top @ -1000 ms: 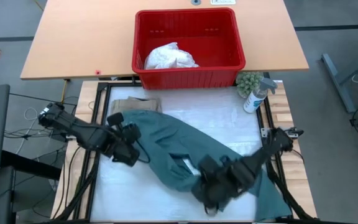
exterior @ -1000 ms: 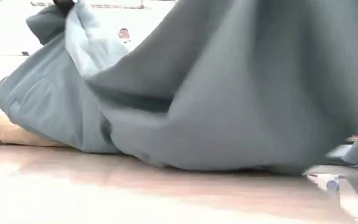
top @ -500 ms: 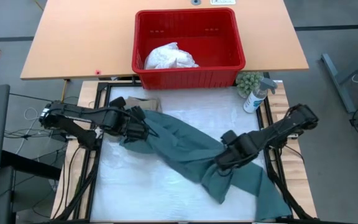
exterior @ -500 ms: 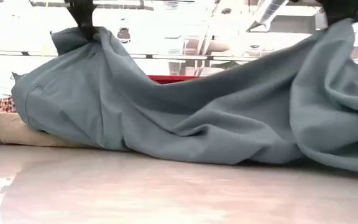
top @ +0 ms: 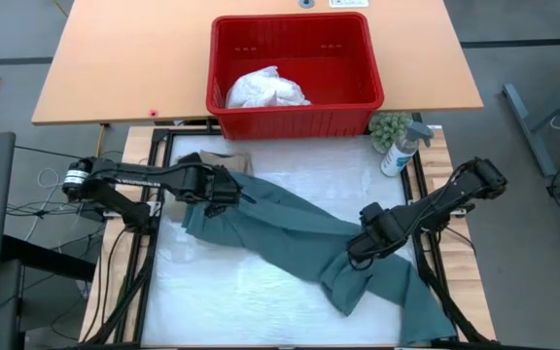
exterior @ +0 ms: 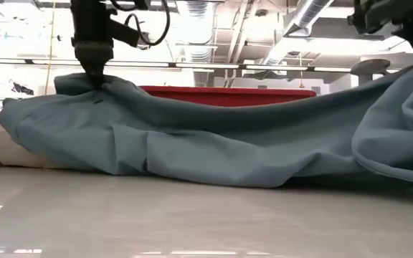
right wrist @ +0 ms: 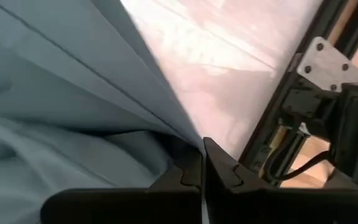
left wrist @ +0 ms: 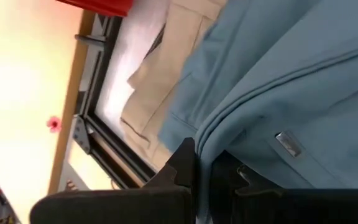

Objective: Fold Laundry from Bin
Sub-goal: Fold the blue pants in the red bin

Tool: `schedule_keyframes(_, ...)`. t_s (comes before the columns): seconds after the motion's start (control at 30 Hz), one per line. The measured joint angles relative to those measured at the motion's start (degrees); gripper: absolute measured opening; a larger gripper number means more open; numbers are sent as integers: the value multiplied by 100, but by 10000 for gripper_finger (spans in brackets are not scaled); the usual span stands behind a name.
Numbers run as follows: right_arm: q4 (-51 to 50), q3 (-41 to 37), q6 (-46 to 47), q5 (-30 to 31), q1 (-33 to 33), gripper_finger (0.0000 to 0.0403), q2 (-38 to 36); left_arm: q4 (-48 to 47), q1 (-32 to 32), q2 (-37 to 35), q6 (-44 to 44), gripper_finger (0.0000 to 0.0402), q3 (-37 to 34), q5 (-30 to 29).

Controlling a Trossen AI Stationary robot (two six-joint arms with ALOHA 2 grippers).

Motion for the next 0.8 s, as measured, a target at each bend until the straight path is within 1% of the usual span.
schedule_keyframes(0.13, 5, -297, -48, -97, -77, 21, -40, 125, 192, 0, 256, 2, 0, -156)
schedule_keyframes(0.23, 142, -500, -171, -212, -115, 21, -21, 580, 345, 0, 619, 16, 0, 227)
schedule_keyframes(0.37, 213, -632, -340, -214, -116, 21, -12, 1075, 484, 0, 1065, 55, 0, 564)
schedule_keyframes(0.53, 155, -634, -433, -208, -116, 21, -11, 1424, 821, 13, 1296, 110, 0, 1015)
schedule_keyframes(0.63, 69, -634, -407, -203, -116, 21, -11, 1424, 1023, 31, 1376, 137, 0, 768)
schedule_keyframes(0.7, -28, -636, -313, -205, -120, 21, -12, 1574, 1193, 28, 1604, 149, 0, 624)
schedule_keyframes(0.8, -9, -636, -281, -214, -158, 21, -11, 1941, 1491, 28, 2064, 157, 0, 641)
